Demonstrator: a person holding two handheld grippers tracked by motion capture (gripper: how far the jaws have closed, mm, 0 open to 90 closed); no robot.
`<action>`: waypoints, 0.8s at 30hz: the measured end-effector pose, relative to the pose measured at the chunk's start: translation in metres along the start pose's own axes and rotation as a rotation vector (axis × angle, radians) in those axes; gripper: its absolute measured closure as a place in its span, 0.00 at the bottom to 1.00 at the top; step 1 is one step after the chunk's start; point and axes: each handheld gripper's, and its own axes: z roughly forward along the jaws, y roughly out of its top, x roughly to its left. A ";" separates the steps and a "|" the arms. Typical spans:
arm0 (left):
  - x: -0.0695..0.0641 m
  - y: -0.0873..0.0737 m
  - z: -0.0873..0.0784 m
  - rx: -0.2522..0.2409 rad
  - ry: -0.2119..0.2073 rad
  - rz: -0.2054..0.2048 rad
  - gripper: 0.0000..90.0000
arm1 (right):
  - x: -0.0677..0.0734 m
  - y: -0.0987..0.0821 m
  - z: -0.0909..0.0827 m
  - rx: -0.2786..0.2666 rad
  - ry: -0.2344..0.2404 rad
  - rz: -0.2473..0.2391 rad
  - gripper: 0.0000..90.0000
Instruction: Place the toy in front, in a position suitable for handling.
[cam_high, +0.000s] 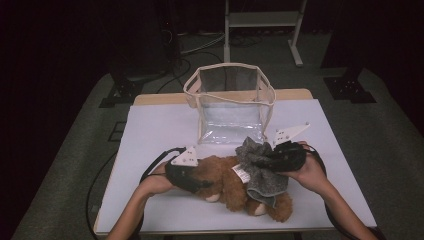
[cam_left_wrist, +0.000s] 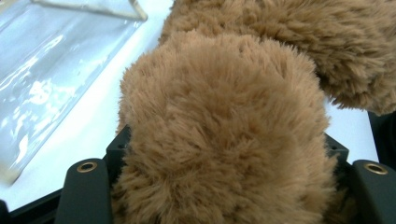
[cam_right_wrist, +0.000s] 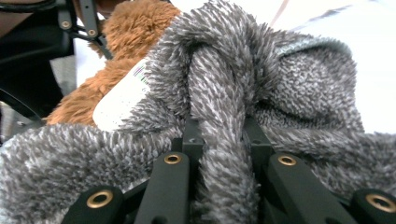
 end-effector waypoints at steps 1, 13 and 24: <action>0.000 0.002 0.004 -0.006 -0.002 0.005 0.34 | -0.002 0.000 -0.005 0.007 -0.015 0.000 0.84; -0.013 0.054 0.064 -0.023 -0.048 0.102 0.34 | -0.025 -0.026 -0.057 0.019 -0.096 0.076 0.84; 0.005 0.052 0.018 0.047 0.076 0.136 0.36 | -0.020 -0.017 -0.053 -0.036 -0.052 0.059 0.84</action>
